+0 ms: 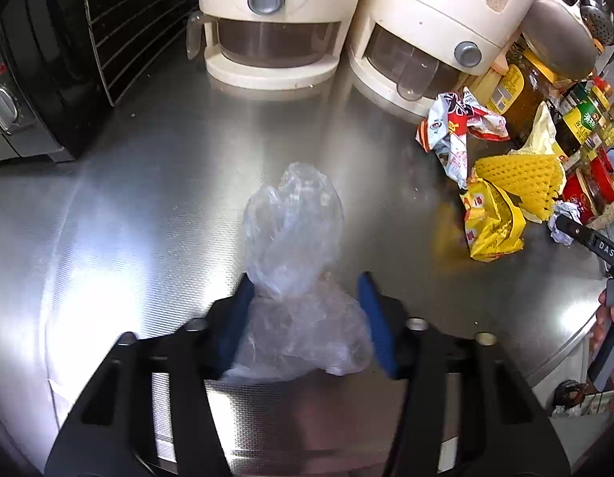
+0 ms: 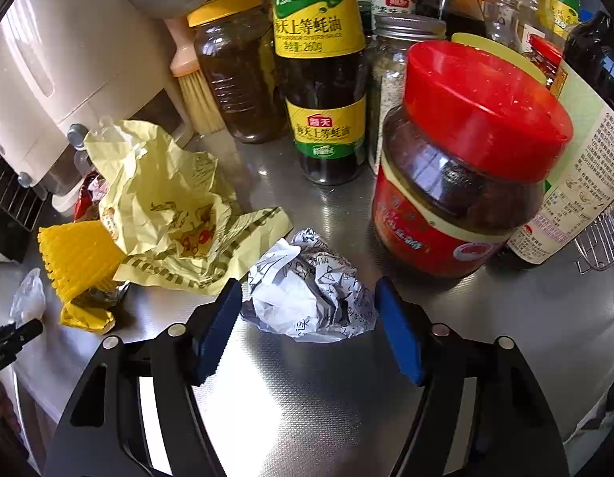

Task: Collect trash
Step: 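Grasp the clear plastic bag with the left tool while the right tool grasps a foil ball, then lower bag and foil ball over the bin and open both tools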

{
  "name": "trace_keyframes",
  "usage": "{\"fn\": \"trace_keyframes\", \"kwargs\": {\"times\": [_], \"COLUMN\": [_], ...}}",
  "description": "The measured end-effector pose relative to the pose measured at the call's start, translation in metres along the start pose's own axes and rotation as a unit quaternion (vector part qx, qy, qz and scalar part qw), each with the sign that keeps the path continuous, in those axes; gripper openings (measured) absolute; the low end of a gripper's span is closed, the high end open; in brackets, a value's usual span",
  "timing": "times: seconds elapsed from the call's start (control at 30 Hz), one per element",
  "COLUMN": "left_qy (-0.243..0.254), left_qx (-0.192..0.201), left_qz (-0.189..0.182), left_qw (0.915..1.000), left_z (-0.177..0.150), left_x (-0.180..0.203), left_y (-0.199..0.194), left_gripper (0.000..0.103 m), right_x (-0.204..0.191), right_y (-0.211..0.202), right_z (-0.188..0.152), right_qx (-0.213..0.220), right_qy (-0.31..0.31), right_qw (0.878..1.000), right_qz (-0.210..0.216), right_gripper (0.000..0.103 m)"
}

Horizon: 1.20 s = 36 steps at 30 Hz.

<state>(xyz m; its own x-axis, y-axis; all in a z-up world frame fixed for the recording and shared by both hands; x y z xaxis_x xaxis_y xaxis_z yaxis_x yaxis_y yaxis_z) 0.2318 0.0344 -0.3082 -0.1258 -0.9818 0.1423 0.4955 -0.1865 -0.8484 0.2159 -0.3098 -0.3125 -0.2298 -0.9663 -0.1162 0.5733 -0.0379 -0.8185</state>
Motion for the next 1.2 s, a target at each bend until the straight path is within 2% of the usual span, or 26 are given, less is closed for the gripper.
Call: {"fn": "trace_keyframes", "kwargs": {"times": [0.07,0.13,0.27,0.67,1.03,1.2], "left_qy": [0.002,-0.002,-0.001,0.040,0.061,0.071], "left_qx": [-0.004,-0.005,0.003,0.024,0.034,0.030], "left_qz": [-0.001,-0.009,-0.015,-0.036,-0.056,-0.070], "left_qw": [1.0000,0.9999,0.9999,0.9983,0.9960,0.9946], "left_z": [-0.003,-0.004,-0.007,-0.035,-0.086,-0.118], "left_x": [0.001,0.000,0.000,0.032,0.051,0.063], "left_y": [0.001,0.000,-0.011,-0.059,-0.105,-0.117], "left_gripper": [0.029,0.021,0.015,0.013,0.013,0.013], "right_x": [0.001,0.000,0.000,-0.025,-0.038,-0.039], "right_y": [0.000,-0.001,-0.013,-0.078,-0.135,-0.141], "right_z": [-0.001,0.001,-0.002,-0.031,-0.092,-0.124], "right_qx": [0.001,0.003,0.011,0.028,0.021,0.002], "right_qy": [-0.003,-0.001,0.003,-0.010,-0.027,-0.026], "right_qw": [1.000,1.000,1.000,0.998,0.996,0.995], "right_qz": [-0.003,0.001,0.012,0.054,0.083,0.091], "right_gripper": [0.061,0.060,0.058,0.058,0.059,0.059]}}
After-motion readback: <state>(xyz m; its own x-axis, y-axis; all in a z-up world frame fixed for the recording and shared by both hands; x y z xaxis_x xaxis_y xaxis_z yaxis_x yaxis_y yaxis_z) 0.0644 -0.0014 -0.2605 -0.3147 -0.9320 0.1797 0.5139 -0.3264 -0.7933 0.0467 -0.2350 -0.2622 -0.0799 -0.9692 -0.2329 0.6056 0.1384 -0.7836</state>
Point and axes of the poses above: each gripper's, at about its wrist camera, not at the fingertips, and y roughly the way its jaws point, x to its right, z to its top, the point moved 5 cm from there along y, roughly the way its jaws point, and after that the axes turned 4 degrees about x, right-handed, at the moved point
